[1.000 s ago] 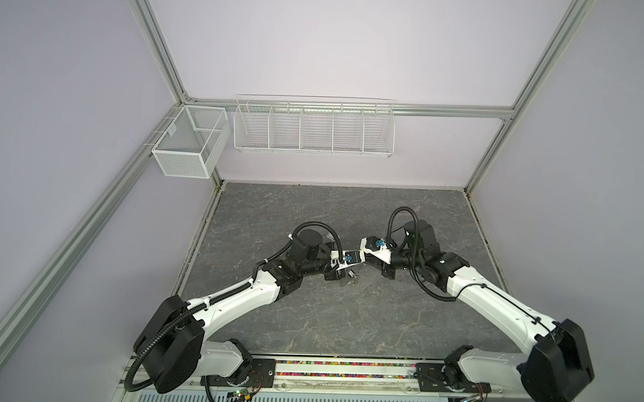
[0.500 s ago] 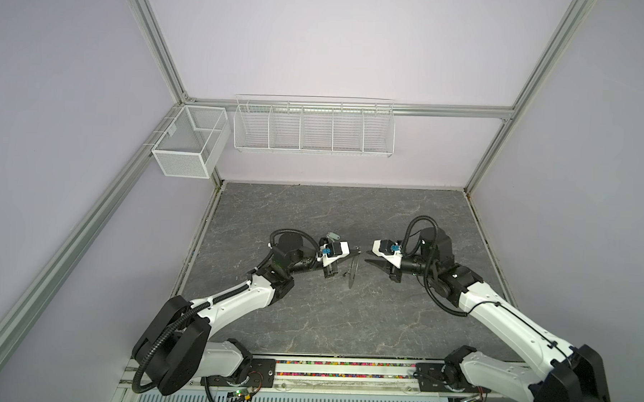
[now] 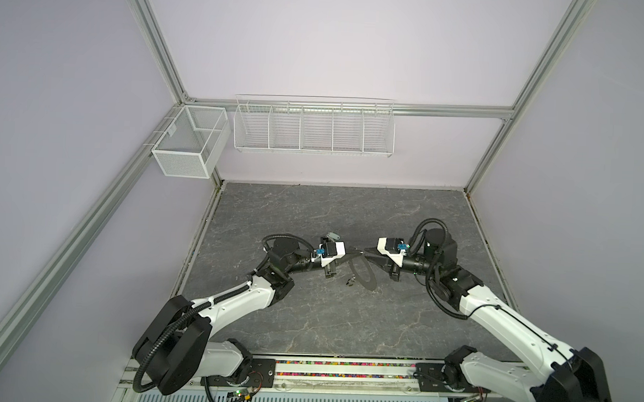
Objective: Attach keys to a key ring
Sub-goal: Pick up the keyring from the center of the table.
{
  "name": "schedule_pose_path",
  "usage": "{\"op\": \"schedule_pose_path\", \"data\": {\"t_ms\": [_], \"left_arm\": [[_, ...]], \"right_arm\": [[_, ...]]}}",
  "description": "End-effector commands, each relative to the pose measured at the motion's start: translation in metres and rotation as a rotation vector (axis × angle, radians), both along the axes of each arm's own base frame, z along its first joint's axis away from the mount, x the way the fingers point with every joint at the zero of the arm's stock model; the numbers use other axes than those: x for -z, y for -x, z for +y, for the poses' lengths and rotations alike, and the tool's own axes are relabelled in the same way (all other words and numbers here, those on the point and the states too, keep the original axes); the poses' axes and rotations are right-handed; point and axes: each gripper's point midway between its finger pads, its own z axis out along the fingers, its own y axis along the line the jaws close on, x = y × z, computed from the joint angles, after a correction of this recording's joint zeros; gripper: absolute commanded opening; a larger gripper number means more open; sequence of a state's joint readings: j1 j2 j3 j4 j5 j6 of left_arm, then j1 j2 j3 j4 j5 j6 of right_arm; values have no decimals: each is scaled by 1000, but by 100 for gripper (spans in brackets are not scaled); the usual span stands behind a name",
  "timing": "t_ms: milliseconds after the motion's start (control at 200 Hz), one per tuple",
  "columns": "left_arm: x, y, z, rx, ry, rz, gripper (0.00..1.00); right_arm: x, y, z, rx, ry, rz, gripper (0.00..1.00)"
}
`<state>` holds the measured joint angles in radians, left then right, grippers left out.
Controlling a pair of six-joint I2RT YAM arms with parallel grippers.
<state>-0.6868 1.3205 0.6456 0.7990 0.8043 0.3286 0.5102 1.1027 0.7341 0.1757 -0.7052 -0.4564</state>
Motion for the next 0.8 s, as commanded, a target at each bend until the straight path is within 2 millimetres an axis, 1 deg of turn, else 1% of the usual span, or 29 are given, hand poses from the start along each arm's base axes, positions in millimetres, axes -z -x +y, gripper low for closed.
{"op": "schedule_pose_path", "data": {"t_ms": [0,145,270,540,705,795], "left_arm": [[-4,2,2,11,23,-10,0],[-3,1,2,9,22,-9,0],[-4,1,1,12,23,-10,0],[-4,2,0,24,20,-10,0],[-2,2,-1,26,17,-5,0],[0,0,-1,16,15,-1,0]], "right_arm": [[-11,11,1,-55,-51,-12,23],[-13,17,3,-88,-61,-7,23],[-13,17,3,-90,-59,-7,23],[-14,13,4,-85,-64,-23,15],[-11,11,4,-79,-56,-24,7],[-5,10,4,-70,-34,-23,7]]}}
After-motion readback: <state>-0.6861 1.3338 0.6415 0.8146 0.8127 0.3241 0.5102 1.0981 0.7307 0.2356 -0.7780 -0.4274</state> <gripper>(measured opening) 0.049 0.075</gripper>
